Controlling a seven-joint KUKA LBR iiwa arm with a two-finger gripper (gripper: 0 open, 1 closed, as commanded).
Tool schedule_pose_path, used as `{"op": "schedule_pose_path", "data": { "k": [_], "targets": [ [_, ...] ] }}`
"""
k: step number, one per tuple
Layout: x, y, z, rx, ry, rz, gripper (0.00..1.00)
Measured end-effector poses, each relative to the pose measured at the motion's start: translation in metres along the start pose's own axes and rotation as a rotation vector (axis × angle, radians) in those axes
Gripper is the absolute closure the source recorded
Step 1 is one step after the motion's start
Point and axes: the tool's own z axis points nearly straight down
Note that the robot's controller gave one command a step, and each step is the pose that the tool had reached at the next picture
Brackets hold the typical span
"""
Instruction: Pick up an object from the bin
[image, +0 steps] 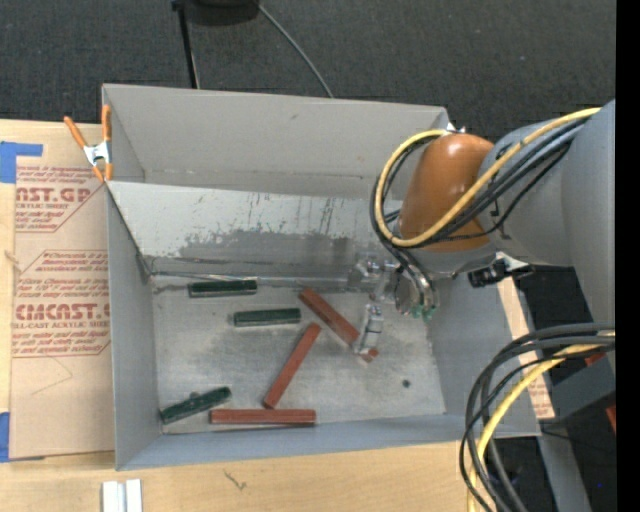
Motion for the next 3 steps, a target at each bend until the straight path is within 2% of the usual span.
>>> {"op": "schedule_pose_path", "data": {
  "k": [1, 2, 3],
  "targets": [
    [0.028, 0.009, 0.015, -0.006, -0.004, -0.016, 0.00],
    [0.001, 0.009, 0.036, -0.001, -0.002, 0.317, 1.00],
    [0.001, 0.009, 0.036, -0.001, -0.002, 0.317, 1.00]
  ]
}}
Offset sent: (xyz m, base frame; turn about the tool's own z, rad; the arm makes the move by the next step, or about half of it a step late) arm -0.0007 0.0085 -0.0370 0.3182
